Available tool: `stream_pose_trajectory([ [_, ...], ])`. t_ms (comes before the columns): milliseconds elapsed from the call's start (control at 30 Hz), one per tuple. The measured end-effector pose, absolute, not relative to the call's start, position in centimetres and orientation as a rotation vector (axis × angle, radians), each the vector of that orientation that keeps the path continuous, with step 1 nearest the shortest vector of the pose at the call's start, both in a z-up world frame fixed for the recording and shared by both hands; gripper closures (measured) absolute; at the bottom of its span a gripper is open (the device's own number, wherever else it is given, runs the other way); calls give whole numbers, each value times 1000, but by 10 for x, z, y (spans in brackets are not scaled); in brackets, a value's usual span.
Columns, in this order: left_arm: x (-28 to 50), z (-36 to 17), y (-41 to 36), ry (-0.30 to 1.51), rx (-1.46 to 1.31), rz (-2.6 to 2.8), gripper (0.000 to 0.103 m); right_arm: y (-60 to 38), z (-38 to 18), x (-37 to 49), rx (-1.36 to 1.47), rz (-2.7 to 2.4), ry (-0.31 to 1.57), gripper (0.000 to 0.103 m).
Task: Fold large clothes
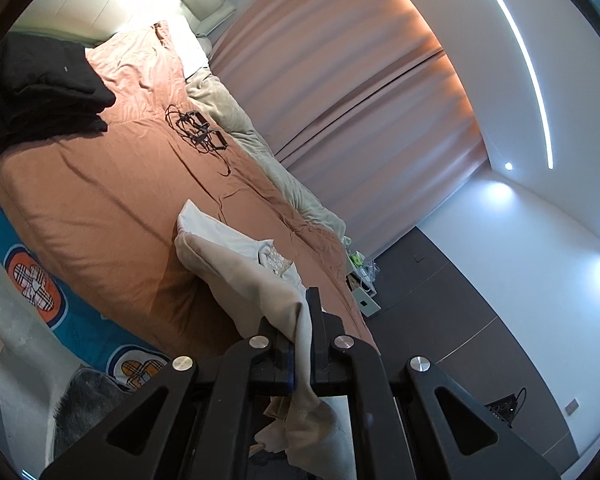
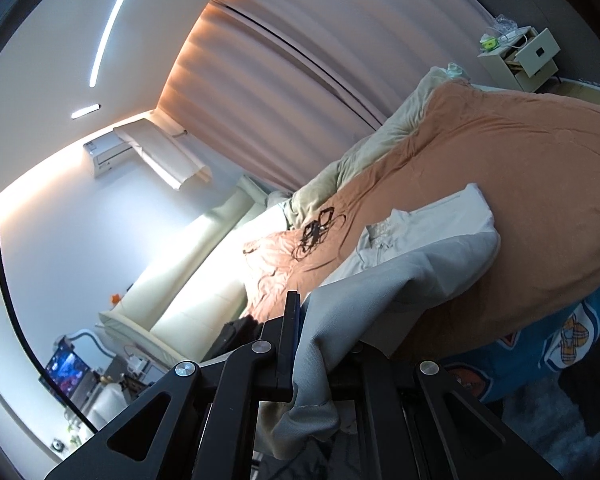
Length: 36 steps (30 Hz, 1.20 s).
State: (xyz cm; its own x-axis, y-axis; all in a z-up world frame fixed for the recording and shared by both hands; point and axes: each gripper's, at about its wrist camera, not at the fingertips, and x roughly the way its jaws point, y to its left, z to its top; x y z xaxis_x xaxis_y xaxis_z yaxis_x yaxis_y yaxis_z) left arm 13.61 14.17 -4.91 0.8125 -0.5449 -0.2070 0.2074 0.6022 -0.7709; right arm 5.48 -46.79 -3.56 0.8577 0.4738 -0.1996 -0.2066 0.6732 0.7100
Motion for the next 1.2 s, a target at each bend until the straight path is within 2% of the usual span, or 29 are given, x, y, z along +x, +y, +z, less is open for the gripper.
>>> stream_pose_trajectory([
  [433, 188, -31, 137, 431, -819, -453, 97, -492, -30, 99, 758, 364, 387, 96],
  [833, 312, 14, 109, 479, -746, -422, 97, -510, 1, 210, 743, 331, 376, 96],
  [1200, 437, -8, 85, 599, -683, -371, 97, -527, -13, 318, 725, 224, 474, 96],
])
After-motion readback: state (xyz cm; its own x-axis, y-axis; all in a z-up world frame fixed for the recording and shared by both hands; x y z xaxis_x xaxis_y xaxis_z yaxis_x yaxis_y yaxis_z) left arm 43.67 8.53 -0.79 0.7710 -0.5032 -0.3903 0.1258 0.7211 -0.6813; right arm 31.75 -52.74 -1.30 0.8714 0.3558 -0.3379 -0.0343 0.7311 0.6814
